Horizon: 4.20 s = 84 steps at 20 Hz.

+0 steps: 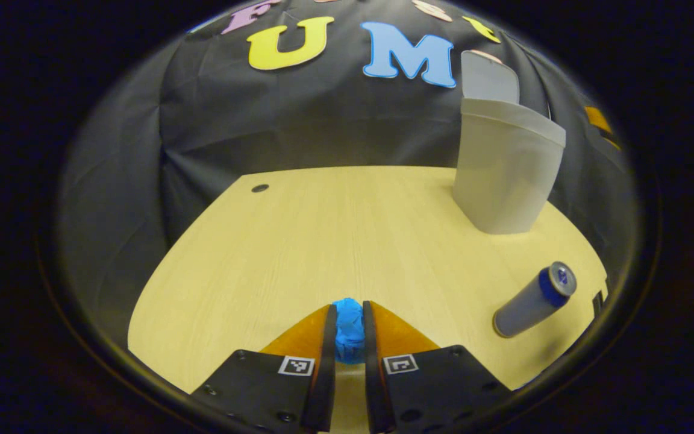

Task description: Press the lid of the desktop garbage bin to open it, pick up the crumpled paper on the desktop and throw it into the bin, then pick up the pop can on the desktop and drop it into the bin, and finally close the garbage bin lid.

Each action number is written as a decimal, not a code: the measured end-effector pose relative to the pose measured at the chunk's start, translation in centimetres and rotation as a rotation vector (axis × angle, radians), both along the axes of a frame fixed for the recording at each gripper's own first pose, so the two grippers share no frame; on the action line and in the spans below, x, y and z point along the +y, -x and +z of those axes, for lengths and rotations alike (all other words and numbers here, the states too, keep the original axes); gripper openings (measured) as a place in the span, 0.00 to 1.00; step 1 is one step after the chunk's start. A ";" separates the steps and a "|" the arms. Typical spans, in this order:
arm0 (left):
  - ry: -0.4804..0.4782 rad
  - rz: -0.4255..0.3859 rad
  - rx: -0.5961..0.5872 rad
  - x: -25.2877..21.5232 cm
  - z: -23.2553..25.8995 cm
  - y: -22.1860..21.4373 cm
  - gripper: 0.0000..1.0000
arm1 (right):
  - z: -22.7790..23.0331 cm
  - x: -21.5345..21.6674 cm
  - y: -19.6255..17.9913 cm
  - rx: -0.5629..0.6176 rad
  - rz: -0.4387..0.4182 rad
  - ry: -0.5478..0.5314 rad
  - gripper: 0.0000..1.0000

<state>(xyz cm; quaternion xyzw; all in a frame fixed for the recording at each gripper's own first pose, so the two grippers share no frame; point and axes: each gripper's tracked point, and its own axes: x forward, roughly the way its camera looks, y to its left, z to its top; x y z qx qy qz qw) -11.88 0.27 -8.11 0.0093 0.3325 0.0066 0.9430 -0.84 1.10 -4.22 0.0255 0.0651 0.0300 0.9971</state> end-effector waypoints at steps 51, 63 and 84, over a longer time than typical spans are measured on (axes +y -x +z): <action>0.143 -0.464 -0.657 -36.2 27.3 -26.0 0.29 | -2.6 -12.1 -0.1 0.010 -0.224 -0.083 0.93; 0.146 -0.512 -0.590 -39.1 22.8 -28.8 0.34 | -2.7 -12.5 -0.2 0.036 -0.248 -0.070 0.93; 0.200 -0.426 -0.534 -30.0 24.8 -21.3 1.00 | -4.1 -4.2 -0.6 0.066 -0.039 -0.090 0.93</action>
